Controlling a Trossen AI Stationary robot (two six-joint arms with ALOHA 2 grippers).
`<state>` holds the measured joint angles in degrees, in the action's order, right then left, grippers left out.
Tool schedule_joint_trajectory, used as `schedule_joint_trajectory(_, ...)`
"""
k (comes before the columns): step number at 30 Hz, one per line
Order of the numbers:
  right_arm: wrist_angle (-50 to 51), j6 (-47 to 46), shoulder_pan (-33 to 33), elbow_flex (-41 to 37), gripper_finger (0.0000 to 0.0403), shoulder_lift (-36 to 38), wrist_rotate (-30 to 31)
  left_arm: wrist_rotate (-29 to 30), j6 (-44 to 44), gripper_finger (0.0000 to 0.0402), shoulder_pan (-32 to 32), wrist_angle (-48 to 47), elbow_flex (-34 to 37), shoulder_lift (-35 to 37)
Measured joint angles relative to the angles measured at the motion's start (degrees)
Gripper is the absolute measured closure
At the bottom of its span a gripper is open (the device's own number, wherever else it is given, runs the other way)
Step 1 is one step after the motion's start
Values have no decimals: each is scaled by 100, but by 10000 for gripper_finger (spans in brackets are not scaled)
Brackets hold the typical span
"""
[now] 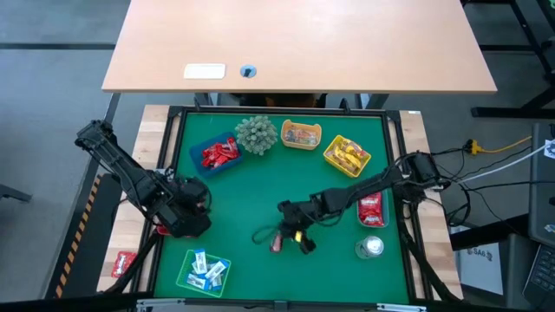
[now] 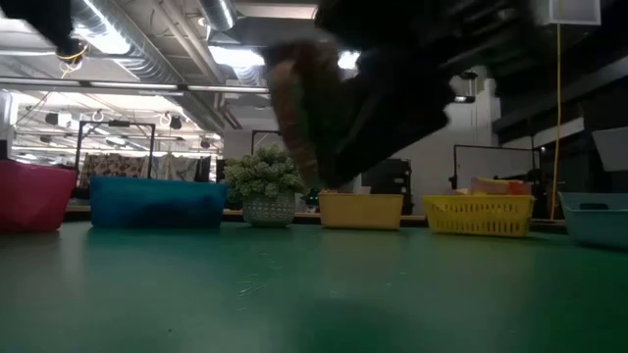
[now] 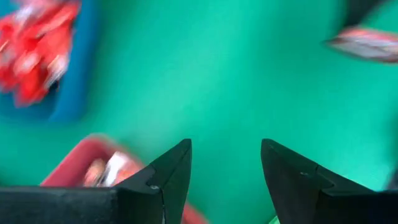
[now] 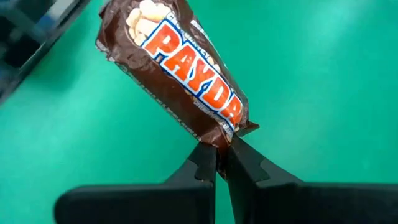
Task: Sort candy
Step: Put the brown chocolate into the red bin
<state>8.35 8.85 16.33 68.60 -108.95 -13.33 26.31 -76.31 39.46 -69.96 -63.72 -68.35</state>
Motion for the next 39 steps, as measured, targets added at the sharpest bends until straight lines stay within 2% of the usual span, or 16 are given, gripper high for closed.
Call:
schedule_joint_trajectory(6,-158,-1270,-553,0,388,0,-702,586,1846,223,0,1471,0,-65)
schedule_joint_trajectory(11,-396,-2087,-902,0,388,0,-1458,636,3289,223,4,2450,0,-338)
schedule_joint_trajectory(19,-1234,-2796,-1036,1,388,1,-1825,1171,4891,223,4,3486,0,-1011)
schedule_joint_trajectory(22,-1346,-2833,-1035,2,388,4,-1830,1420,5241,223,-28,3744,0,-1205)
schedule_joint_trajectory(26,-1470,-2836,-1035,2,388,4,-1844,1458,5565,223,-133,4080,0,-1355)
schedule_joint_trajectory(32,-1624,-2951,-1035,2,388,4,-1844,1452,5593,223,-388,4487,0,-1527)
schedule_joint_trajectory(39,-1926,-3007,-1031,2,388,4,-1846,597,5551,223,-647,4567,0,-1666)
